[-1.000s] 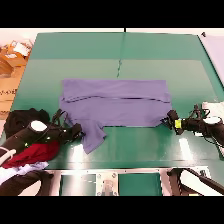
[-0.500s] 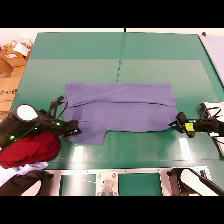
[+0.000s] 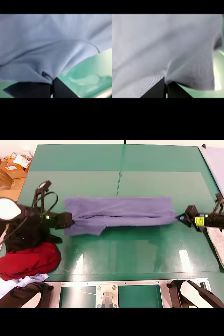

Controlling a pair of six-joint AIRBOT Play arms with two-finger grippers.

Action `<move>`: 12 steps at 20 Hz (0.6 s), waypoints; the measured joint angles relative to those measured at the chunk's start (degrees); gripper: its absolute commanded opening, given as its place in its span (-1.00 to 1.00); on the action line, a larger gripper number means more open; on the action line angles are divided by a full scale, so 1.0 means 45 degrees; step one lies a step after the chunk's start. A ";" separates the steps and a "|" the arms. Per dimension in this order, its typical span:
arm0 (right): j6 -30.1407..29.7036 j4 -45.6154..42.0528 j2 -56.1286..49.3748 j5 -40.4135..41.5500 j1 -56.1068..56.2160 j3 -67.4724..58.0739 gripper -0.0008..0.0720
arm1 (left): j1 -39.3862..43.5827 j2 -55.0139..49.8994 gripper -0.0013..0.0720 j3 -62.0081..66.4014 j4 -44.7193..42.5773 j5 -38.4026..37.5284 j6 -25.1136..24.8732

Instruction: Fold the shirts.

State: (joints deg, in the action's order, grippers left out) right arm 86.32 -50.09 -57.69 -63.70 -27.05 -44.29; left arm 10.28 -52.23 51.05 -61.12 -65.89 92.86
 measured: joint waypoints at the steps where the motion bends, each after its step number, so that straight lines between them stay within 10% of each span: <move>1: 0.0029 0.0121 -0.0350 0.0180 0.0257 -0.0423 -0.95 | 0.0000 -0.0491 -0.91 0.0413 -0.0117 0.0136 -0.0073; 8: 0.0321 0.0607 -0.4546 0.1613 0.1452 -0.3245 -0.94 | -0.0039 -0.5600 -0.90 0.4469 -0.0515 0.1073 -0.0763; 10: 0.0355 0.0835 -0.5921 0.2025 0.1613 -0.4046 -0.46 | -0.0170 -0.7368 -0.89 0.5989 -0.0578 0.1234 -0.0850; 11: 0.0355 0.0981 -0.6572 0.2259 0.1685 -0.4464 0.12 | -0.0243 -0.8121 -0.22 0.6669 -0.0607 0.1287 -0.0899; 12: 0.0267 0.1166 -0.7223 0.2409 0.1744 -0.4935 0.31 | -0.0311 -0.8791 1.00 0.7281 -0.0612 0.1413 -0.0908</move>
State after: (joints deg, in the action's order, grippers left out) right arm 87.53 -44.84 -90.19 -52.86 -19.20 -66.50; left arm 8.88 -91.79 83.81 -63.88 -59.53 88.77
